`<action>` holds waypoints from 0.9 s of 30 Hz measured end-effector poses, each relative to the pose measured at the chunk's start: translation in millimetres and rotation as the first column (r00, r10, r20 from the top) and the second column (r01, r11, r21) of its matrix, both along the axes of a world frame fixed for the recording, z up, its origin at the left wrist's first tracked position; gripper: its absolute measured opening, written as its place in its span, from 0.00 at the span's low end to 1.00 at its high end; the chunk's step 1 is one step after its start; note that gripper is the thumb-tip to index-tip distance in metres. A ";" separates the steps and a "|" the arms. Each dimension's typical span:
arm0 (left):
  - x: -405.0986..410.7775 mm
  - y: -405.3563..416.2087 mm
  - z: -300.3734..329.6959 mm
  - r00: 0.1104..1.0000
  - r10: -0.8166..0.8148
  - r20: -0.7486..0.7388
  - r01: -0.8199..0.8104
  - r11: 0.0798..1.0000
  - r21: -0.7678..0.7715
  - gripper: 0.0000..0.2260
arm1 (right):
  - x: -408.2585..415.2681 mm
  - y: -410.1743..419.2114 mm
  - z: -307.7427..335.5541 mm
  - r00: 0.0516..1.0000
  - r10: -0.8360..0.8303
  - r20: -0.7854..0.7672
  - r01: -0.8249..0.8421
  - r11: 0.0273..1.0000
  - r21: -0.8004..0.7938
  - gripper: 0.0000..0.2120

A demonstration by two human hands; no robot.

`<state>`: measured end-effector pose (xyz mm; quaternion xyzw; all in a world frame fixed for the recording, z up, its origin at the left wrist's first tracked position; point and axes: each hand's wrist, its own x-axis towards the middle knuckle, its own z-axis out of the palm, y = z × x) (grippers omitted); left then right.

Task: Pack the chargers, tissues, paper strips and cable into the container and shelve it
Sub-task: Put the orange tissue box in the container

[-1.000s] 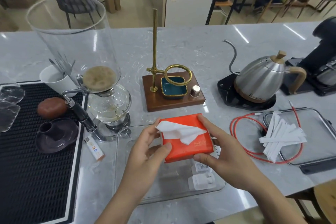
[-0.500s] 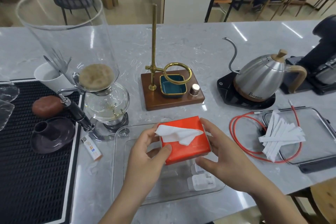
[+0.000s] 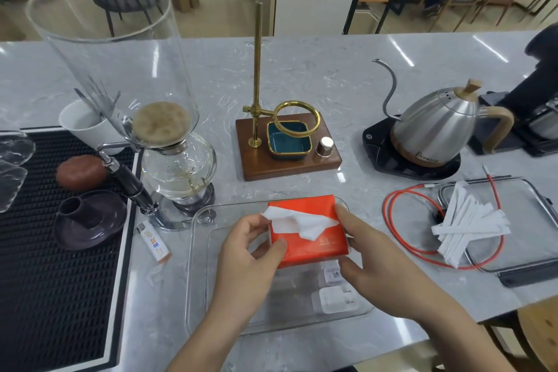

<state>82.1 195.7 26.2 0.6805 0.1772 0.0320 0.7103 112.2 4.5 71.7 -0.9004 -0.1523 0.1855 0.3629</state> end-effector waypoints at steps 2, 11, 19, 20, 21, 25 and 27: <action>0.8 -1.1 1.1 1.000 -0.008 -0.006 0.008 1.000 -0.014 0.13 | 0.5 3.4 -1.4 0.997 0.033 0.063 -0.027 0.995 -0.095 0.31; 5.7 -4.8 -5.4 0.992 -0.042 -0.118 0.038 0.998 -0.041 0.12 | -2.0 14.2 -6.5 0.992 0.105 0.066 -0.075 0.934 -0.350 0.42; 11.3 -4.0 -4.3 0.971 -0.035 -0.237 -0.004 0.987 -0.163 0.11 | -0.6 18.1 -6.5 0.985 0.140 0.101 -0.096 0.930 -0.356 0.33; 11.6 -3.5 -3.9 0.968 -0.032 -0.250 -0.009 0.987 -0.162 0.11 | -0.4 17.2 -5.3 0.985 0.130 0.111 -0.085 0.936 -0.341 0.31; 11.8 -2.9 -3.0 0.964 -0.033 -0.264 -0.010 0.987 -0.160 0.10 | 0.1 16.0 -4.3 0.986 0.118 0.119 -0.073 0.942 -0.326 0.28; 10.9 -1.9 2.2 0.957 -0.041 -0.287 -0.005 0.988 -0.157 0.09 | 1.1 13.2 -2.3 0.982 0.124 0.139 -0.078 0.950 -0.302 0.13; 9.9 -1.7 3.8 0.957 -0.044 -0.288 -0.002 0.988 -0.155 0.09 | 1.3 13.5 -4.1 0.981 0.136 0.141 -0.088 0.950 -0.298 0.10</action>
